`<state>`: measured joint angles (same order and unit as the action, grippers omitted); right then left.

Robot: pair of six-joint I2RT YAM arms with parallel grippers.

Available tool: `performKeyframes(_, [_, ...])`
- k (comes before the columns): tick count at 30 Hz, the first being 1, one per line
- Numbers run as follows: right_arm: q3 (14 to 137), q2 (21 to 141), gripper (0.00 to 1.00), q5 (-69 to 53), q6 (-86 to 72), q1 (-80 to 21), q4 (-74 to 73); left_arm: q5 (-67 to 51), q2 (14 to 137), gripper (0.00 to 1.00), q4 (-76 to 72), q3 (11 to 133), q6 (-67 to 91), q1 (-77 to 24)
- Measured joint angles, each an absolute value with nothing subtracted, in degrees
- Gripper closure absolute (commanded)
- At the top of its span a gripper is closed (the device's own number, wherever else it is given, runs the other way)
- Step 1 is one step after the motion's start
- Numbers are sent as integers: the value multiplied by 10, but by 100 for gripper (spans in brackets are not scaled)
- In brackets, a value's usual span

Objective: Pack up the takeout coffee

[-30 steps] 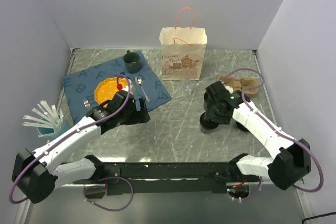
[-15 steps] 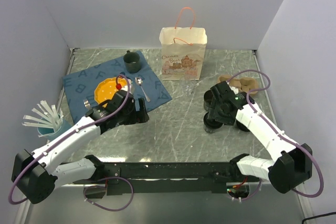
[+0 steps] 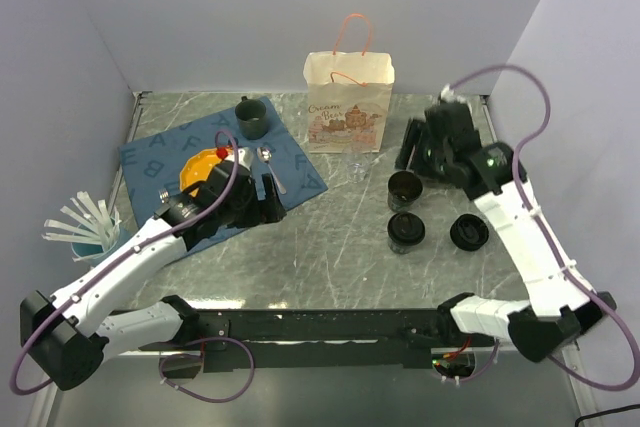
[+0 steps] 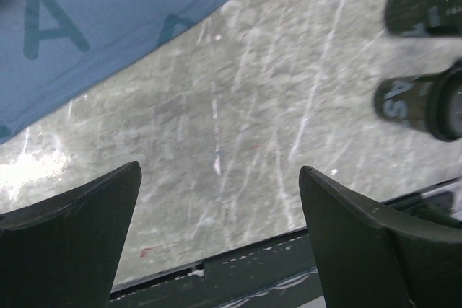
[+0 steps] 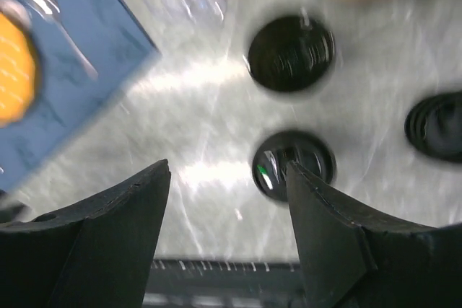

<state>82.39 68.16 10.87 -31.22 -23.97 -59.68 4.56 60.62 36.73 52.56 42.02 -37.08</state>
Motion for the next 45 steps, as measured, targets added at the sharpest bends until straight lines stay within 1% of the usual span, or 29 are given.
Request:
performKeyframes(6, [1014, 811, 27, 149, -256, -230, -535, 44, 610, 3, 380, 593, 431, -370])
performKeyframes(13, [1188, 980, 27, 175, -227, -201, -493, 47, 619, 2, 413, 637, 444, -369])
performKeyframes(16, [1230, 1026, 27, 175, -251, -185, -488, 56, 620, 2, 432, 643, 448, -369])
performKeyframes(22, [1248, 1071, 29, 168, -373, -158, -497, 63, 620, 1, 456, 645, 466, -369])
performKeyframes(29, [1248, 1097, 30, 127, -510, -157, -497, 63, 612, 1, 460, 645, 478, -369])
performKeyframes(36, [1214, 1109, 30, 101, -641, -157, -498, 65, 610, 1, 476, 645, 477, -369])
performKeyframes(38, [1214, 1117, 34, 96, -667, -157, -496, 70, 610, 1, 480, 645, 475, -369])
performKeyframes(39, [1214, 1120, 40, 95, -675, -157, -496, 71, 610, 1, 481, 645, 473, -369])
performKeyframes(41, [1215, 1130, 49, 93, -686, -157, -495, 75, 610, 2, 484, 645, 471, -369])
performKeyframes(42, [1216, 1136, 55, 91, -692, -157, -492, 76, 610, 2, 485, 645, 470, -369])
performKeyframes(44, [1216, 1145, 62, 89, -699, -157, -486, 78, 609, 2, 487, 645, 465, -369])
performKeyframes(45, [1216, 1146, 70, 87, -703, -157, -486, 79, 609, 2, 487, 645, 462, -369])
